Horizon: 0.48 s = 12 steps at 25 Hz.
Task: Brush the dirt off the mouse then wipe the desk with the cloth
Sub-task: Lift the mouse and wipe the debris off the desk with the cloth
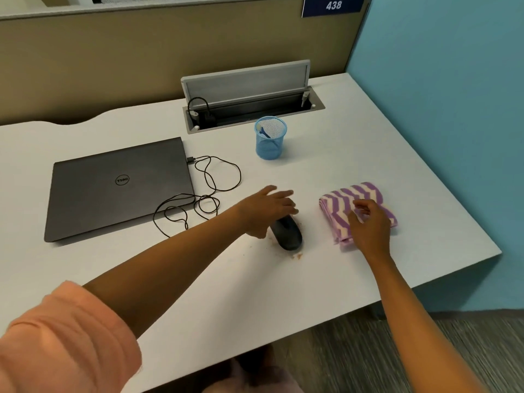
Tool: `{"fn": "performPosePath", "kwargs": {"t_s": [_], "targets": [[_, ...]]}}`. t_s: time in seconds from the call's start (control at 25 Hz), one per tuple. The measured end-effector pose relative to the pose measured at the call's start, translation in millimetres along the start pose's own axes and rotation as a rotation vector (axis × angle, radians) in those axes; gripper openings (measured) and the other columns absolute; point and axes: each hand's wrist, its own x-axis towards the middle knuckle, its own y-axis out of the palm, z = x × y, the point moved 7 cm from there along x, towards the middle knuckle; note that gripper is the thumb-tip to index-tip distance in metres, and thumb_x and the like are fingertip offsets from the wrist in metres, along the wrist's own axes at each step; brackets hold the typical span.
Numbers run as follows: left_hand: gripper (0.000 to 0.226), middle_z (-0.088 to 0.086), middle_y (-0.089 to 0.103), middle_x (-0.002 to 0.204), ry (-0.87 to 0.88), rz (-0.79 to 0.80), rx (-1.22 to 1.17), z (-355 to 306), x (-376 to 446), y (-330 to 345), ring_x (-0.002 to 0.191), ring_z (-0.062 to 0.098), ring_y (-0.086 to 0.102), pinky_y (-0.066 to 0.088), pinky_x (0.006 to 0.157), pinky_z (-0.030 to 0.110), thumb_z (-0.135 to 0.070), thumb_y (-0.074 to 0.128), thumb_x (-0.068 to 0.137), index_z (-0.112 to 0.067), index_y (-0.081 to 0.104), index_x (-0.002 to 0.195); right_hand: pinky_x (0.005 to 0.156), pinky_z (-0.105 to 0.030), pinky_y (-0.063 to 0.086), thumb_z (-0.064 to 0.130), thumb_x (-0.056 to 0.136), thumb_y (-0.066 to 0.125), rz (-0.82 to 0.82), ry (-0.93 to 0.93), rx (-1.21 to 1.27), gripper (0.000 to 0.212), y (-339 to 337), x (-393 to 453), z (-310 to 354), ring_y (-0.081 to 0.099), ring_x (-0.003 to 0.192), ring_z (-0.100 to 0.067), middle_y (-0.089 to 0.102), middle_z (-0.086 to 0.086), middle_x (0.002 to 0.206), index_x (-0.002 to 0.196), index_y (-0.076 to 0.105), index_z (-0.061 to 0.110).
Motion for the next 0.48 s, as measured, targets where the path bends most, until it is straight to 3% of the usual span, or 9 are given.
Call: {"fn": "performPosePath", "kwargs": {"t_s": [0.36,0.48], "targets": [[0.08,0.0,0.034,0.155,0.087,0.085,0.166,-31.5,27.2,12.7,0.151,0.023,0.011,0.009,0.12,0.042,-0.021,0.069,0.082,-0.021,0.032,0.152,0.109,-0.039,0.039,0.054,0.074,0.072,0.174,-0.03,-0.165,0.089,14.1,37.5,-10.2,0.043,0.134,-0.026,0.043,-0.008,0.146,0.143,0.033,0.014],[0.071,0.001,0.04,0.151,0.093,0.072,0.166,-33.1,28.8,15.5,0.149,0.024,0.017,0.012,0.12,0.041,-0.02,0.068,0.082,-0.02,0.039,0.147,0.117,-0.051,0.025,0.075,0.067,0.061,0.274,-0.036,-0.461,0.107,41.0,38.2,-15.7,0.022,0.146,-0.031,0.023,-0.006,0.159,0.151,0.018,0.023]]}}
